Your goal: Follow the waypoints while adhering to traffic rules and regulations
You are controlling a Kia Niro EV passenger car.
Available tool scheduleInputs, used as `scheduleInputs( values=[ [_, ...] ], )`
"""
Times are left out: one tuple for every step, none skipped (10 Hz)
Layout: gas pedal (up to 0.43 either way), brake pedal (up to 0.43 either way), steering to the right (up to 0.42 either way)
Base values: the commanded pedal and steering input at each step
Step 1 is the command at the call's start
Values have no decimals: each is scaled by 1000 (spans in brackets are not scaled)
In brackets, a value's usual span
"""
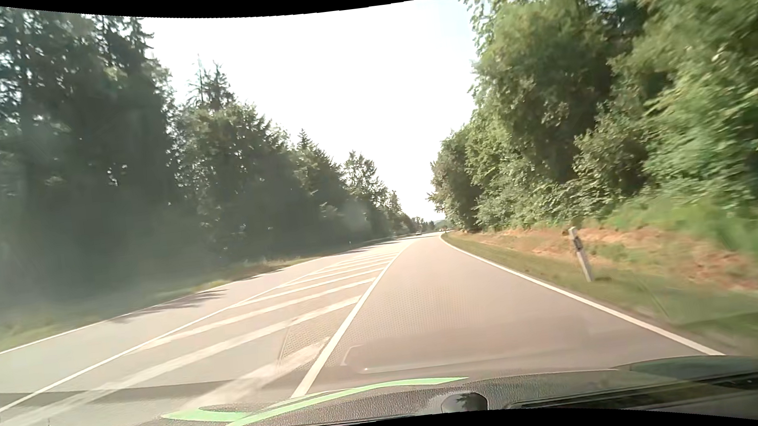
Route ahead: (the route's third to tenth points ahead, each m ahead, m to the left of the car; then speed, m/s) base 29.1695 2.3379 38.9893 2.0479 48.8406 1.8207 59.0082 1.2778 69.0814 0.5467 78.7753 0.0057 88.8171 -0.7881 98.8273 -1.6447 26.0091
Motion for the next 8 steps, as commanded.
scheduleInputs(
  values=[
    [220, 0, 4],
    [220, 0, 5],
    [220, 0, 5],
    [220, 0, 5],
    [220, 0, 5],
    [220, 0, 5],
    [220, 0, 5],
    [220, 0, 5]
  ],
)
